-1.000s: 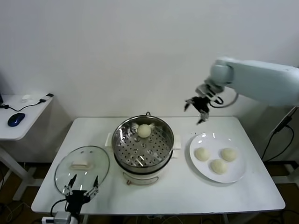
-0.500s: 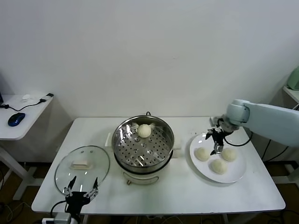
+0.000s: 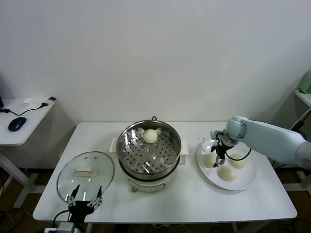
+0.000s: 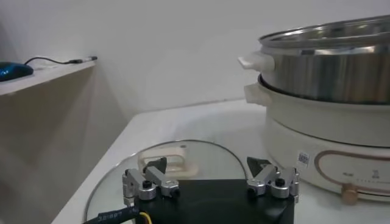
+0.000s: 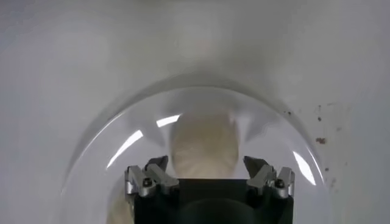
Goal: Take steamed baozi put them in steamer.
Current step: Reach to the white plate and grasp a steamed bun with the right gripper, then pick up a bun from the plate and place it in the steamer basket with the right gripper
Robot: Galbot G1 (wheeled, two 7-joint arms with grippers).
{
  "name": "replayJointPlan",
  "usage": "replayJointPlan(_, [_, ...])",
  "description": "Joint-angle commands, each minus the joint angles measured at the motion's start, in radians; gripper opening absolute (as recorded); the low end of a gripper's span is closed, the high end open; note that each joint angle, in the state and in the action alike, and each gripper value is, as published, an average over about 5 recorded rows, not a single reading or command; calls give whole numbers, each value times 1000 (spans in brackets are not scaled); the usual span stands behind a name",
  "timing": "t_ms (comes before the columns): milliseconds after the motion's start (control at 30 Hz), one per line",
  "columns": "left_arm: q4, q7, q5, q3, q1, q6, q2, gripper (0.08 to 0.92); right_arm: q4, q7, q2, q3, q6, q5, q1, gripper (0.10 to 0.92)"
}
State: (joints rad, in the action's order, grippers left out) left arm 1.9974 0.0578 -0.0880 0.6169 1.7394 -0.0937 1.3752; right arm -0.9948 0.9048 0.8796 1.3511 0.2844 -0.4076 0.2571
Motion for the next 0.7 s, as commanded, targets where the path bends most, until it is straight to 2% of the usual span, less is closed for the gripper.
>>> replayJointPlan(33, [2,0,1,-1,1,0,1,823,27,4,21,-43,12,13,-44,689])
replayJointPlan(233, [7,0,5,-5,9,3,1,823,-38,30,-19,-35,-1,11,29,660])
replayJointPlan(333, [13,0,9,-7,14,5,3,823,-96,64,-51,35,-15,-40,162,661])
replayJointPlan(533, [20,0,17,-12,21,8,3,823,-205,124,-37,286,-20,-243,586,662])
replayJointPlan(700, [26,0,18,-15,22,4,-1,823,-338,106,55,368,61,-490,851,662])
